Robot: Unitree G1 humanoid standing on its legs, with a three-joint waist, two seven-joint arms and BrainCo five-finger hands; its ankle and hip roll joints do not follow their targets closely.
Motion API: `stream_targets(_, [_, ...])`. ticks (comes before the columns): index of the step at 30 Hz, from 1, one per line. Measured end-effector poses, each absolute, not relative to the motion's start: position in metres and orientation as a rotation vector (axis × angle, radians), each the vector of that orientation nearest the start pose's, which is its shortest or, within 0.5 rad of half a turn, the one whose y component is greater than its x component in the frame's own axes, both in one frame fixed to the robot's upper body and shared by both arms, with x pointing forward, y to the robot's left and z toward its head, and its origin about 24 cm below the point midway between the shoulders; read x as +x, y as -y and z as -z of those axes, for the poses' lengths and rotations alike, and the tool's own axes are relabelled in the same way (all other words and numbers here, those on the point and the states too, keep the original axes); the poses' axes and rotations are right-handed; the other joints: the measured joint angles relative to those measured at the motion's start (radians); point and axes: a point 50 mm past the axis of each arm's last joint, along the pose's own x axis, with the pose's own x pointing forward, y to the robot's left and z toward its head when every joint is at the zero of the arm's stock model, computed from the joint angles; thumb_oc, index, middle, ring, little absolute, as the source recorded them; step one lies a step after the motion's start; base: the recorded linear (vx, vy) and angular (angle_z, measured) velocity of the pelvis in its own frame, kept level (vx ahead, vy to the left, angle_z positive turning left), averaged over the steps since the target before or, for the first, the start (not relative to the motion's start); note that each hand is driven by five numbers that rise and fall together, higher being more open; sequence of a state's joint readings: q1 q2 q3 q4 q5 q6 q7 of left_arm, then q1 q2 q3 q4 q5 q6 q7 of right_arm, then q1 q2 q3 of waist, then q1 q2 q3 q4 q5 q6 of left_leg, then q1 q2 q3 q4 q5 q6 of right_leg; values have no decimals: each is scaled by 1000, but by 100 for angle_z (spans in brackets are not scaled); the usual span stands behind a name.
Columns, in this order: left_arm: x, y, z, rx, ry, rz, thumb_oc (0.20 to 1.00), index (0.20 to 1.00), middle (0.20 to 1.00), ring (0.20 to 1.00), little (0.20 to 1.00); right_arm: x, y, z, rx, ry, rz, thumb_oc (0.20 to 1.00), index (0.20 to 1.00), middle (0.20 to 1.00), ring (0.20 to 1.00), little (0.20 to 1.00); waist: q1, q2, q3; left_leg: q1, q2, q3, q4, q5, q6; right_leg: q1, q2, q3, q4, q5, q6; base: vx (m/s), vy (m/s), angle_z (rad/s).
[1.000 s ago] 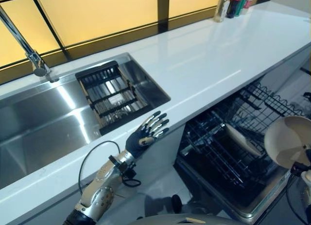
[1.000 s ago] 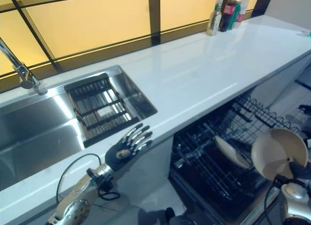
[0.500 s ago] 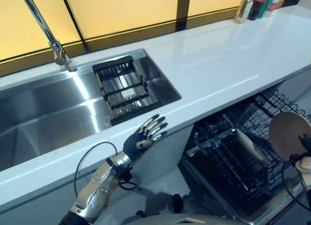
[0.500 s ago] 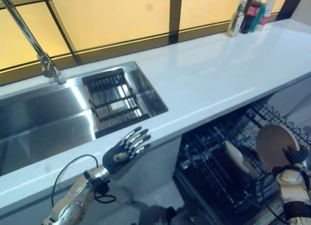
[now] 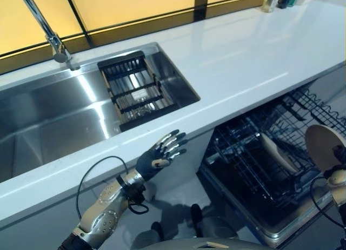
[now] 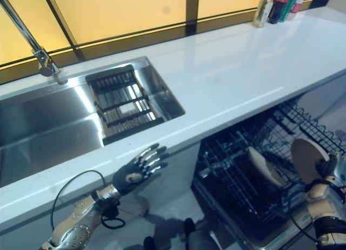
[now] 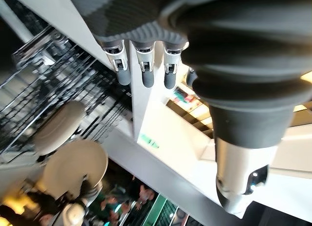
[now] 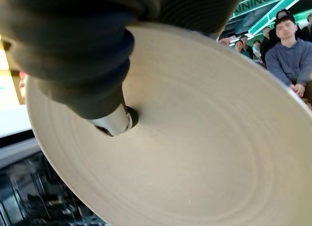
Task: Pick up plates and place into dishwasher.
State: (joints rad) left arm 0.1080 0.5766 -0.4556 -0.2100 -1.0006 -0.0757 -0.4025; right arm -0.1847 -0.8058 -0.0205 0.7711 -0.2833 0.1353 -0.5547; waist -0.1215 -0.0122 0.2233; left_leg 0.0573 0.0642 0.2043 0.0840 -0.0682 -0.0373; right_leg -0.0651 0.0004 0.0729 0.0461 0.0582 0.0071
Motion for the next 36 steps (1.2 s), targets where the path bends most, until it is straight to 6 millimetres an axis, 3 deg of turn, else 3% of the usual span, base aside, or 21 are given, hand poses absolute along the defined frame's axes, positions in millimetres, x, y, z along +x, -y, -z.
stream_targets(8, [202,-121,-59,-544,-87,854,1000,1000,1000,1000,1000,238,403,-63,-1204,-368,792,200,200,200,200,200,-33,6,20,0,-3,24,14,-8,1,-7,0,24,7,2,7,-1,-2,-9])
stream_targets(14, [211,-113,-70,-519,-36,901,1000,1000,1000,1000,1000,244,400,-67,-1265,-346,772,200,200,200,200,200,-34,8,29,-31,-2,38,58,-29,12,-32,-3,34,20,4,13,-107,-54,-8])
stream_targets(22, [227,-103,-92,-456,45,972,1000,1000,1000,1000,1000,284,390,-115,-1323,-205,801,200,200,200,200,200,-35,23,123,-220,-2,38,220,-66,36,-164,-20,40,55,36,30,-159,-38,-3])
stream_targets(36, [237,-103,-102,-426,110,981,1000,1000,1000,1000,1000,294,383,-136,-1390,-77,827,200,200,200,200,200,-35,40,192,-314,-22,13,294,-97,59,-246,-40,46,98,45,41,-42,7,-3])
